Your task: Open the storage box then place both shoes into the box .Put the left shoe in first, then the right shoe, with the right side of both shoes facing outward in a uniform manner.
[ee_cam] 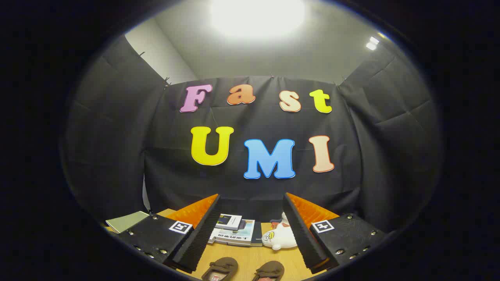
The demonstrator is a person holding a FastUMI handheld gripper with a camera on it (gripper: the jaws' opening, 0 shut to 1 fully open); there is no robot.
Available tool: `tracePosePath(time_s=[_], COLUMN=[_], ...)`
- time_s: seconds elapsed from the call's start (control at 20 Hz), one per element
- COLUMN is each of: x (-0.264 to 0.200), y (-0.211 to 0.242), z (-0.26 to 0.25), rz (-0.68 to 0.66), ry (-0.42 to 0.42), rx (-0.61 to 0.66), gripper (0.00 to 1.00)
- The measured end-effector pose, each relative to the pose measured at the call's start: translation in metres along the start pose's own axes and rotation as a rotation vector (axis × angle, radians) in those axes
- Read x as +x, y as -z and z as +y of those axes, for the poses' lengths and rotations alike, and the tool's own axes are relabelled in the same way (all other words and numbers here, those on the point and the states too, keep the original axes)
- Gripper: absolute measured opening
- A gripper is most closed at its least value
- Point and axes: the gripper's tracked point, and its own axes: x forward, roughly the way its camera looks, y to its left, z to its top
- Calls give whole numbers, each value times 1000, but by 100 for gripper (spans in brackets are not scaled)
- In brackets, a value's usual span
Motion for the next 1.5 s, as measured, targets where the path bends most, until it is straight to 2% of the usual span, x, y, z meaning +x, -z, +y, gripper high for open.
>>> tracePosePath(time_s=[0.9, 1.05, 1.5], x=[4, 3, -2], y=[1, 8, 57], z=[9, 13, 54], rz=[-2, 23, 215], ry=[-11, -25, -128], rx=[51, 143, 504], gripper=[95, 95, 98])
